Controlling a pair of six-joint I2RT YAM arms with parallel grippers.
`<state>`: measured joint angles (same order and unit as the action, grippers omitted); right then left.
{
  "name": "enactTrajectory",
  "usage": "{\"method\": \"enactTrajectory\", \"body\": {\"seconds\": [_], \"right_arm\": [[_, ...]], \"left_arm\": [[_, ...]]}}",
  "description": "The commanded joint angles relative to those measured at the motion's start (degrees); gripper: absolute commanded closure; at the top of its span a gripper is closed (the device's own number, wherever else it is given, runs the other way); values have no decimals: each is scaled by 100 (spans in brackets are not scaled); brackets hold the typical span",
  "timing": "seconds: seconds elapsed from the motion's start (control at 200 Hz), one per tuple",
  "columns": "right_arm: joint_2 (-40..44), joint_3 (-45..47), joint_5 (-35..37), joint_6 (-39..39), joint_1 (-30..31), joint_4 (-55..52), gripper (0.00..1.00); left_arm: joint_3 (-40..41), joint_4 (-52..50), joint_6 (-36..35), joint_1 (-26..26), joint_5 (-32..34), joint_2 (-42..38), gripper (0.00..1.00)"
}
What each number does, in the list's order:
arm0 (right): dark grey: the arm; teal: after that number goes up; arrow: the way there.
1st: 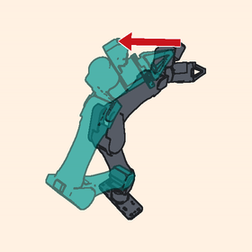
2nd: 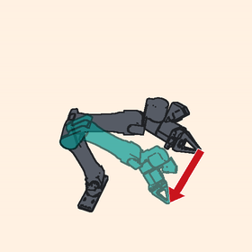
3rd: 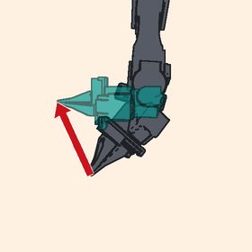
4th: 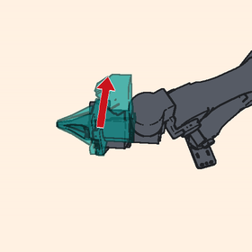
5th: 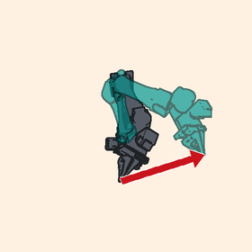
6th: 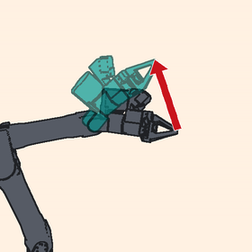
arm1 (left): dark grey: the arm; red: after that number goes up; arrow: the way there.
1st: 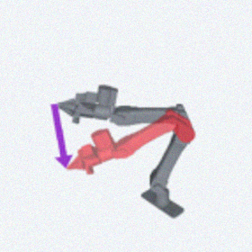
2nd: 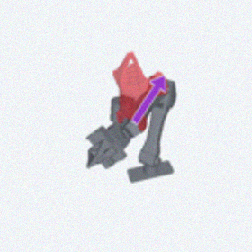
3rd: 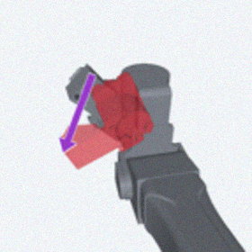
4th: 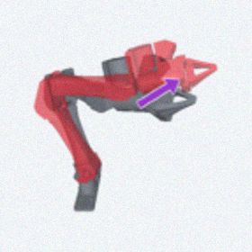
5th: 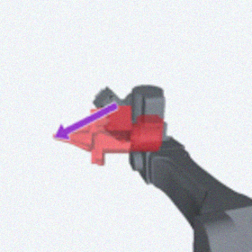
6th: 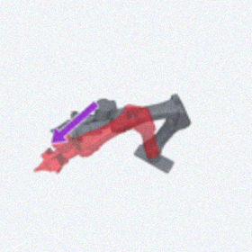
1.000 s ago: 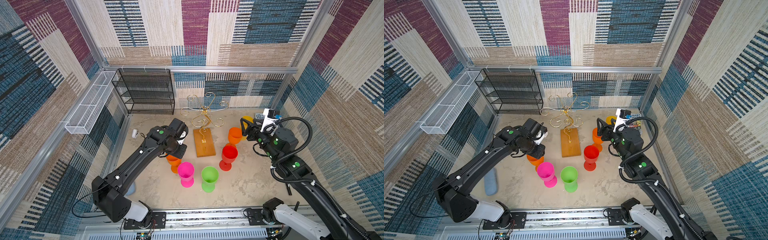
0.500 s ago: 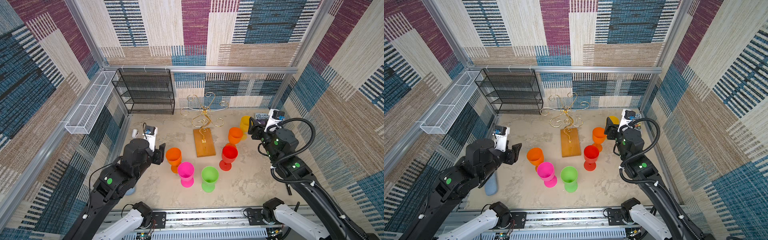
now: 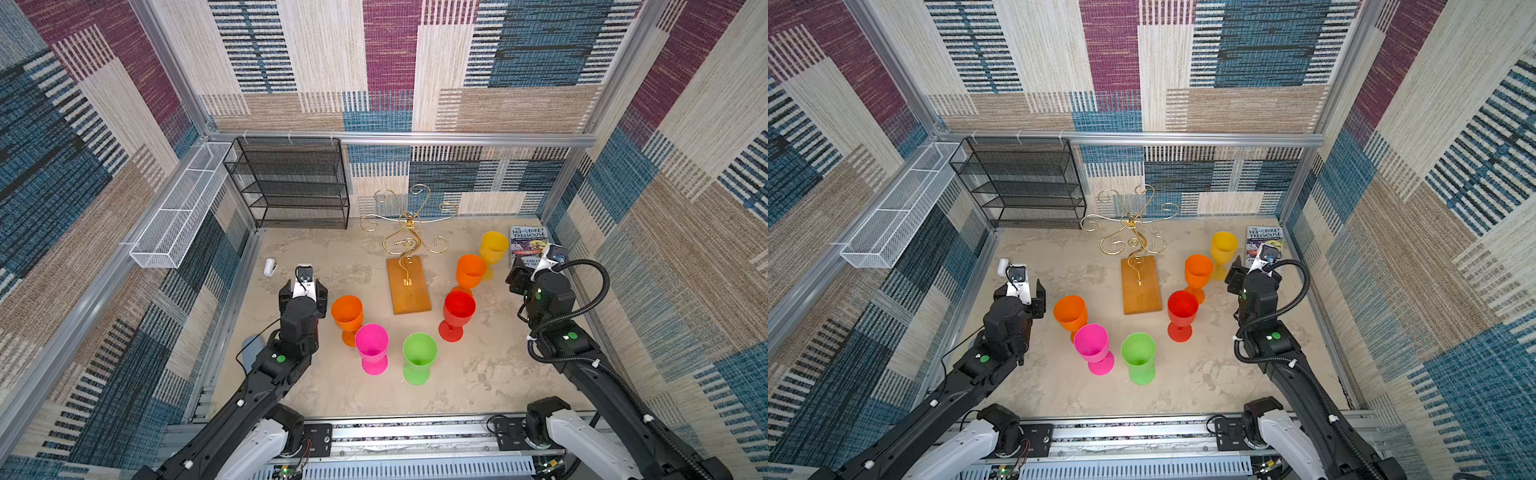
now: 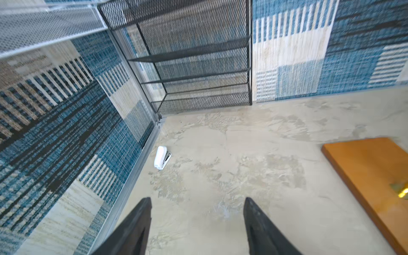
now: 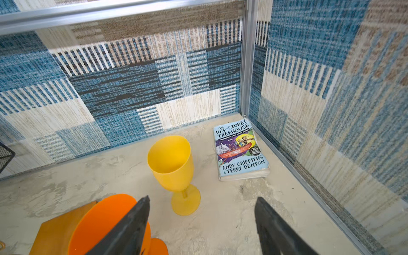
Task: Take the wine glass off the wine glass rack
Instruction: Reset both arms
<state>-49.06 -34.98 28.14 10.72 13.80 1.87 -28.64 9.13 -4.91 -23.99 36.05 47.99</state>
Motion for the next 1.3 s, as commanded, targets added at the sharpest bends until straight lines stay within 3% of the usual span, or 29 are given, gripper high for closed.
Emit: {"method": "enactTrajectory", "body": {"seconds": [0.0, 0.14, 0.285, 0.421, 0.496, 0.626, 0.846, 0.951, 1.032, 1.117, 1.297], "right_arm": [[1, 286, 296, 158, -10, 747, 24], [50, 726, 274, 21, -18, 1263, 24], [89, 1231, 152, -97, -15, 1832, 26], [48, 1642, 302, -215, -23, 2333, 24], [-34, 1767, 265, -226, -36, 2534, 23], [-303, 1888, 169, -348, -73, 2989, 22], [-792, 2081, 163, -600, -192, 3692, 19], [-866, 2443, -64, -663, -287, 4306, 18], [-1013, 2613, -114, -706, -355, 4769, 18], [-1395, 2607, -241, -783, -445, 5158, 17], [-2662, 2230, -449, -978, -588, 5849, 18]], "left_arm": [[335, 1124, -31, 413, -561, 378, 31], [997, 2057, 236, 1254, -1334, 1101, 31], [1337, 3273, 1037, 2401, -2800, 1943, 31], [1106, 3564, 1106, 2771, -3246, 2630, 32], [1025, 3345, 1112, 2866, -3336, 2606, 32], [1137, 4375, 1113, 3041, -3412, 3226, 32], [806, 4051, 1020, 3066, -3739, 3542, 32], [219, 3205, 794, 2957, -4032, 3872, 32], [360, 3492, 765, 2877, -3894, 3912, 32], [502, 3959, 763, 2871, -3826, 4040, 31], [526, 3954, 754, 2865, -3826, 4017, 30]]}}
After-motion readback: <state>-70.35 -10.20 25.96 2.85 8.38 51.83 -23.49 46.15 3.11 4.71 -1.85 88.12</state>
